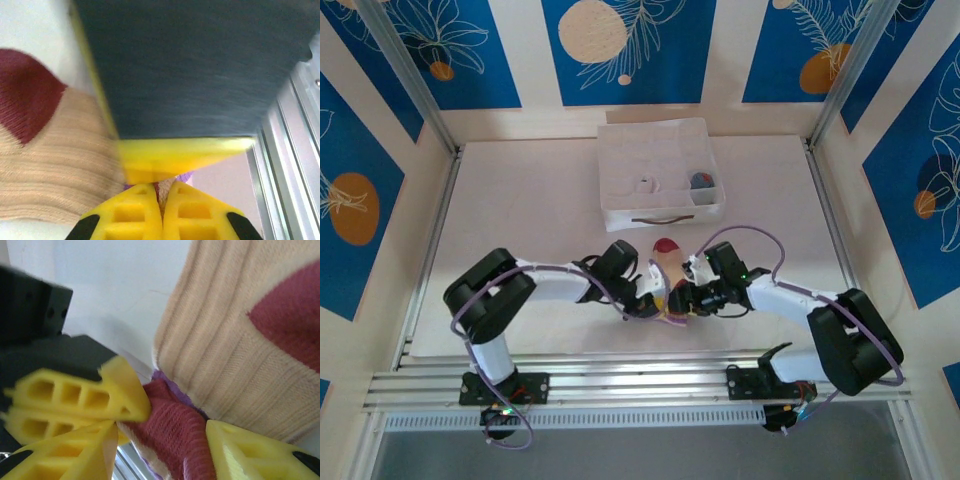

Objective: Roll the socks

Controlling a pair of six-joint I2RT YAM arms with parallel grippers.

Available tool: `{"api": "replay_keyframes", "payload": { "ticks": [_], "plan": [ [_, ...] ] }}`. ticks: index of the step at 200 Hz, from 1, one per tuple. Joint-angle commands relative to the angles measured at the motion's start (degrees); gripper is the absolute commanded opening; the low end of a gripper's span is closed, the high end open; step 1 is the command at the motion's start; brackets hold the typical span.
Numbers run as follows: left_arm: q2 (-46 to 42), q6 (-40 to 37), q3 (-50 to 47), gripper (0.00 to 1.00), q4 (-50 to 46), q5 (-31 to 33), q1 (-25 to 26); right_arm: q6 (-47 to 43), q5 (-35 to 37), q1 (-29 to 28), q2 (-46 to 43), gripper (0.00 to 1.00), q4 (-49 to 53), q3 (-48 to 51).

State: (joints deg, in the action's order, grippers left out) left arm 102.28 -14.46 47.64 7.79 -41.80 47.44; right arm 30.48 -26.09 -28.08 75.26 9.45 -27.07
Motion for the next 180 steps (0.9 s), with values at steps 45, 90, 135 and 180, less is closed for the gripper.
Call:
{"api": "replay_keyframes", "payload": {
  "ticks": [45,90,135,180],
  "plan": [
    [3.81,8.83,4.27,0.0,-4.8,-7.26,-2.92,3.81,12.41,-0.62,-2.7,0.49,8.61,-1.67],
    [4.07,9.38,4.3,0.0,-5.86,-6.88,-3.02,2.48,14.56,-0.32,-15.25,0.53,8.01,0.08],
    [5.86,11.89,5.77,0.0,-5.24,-7.07,-3.54,-0.24,5.54,-0.99,-9.08,0.54,-1.67,1.41],
    [7.66,16.73,5.6,0.0,-3.05,-6.98,-5.29,-1.91,2.69,-2.5,1.67,0.54,-2.15,-1.99]
  ]
}}
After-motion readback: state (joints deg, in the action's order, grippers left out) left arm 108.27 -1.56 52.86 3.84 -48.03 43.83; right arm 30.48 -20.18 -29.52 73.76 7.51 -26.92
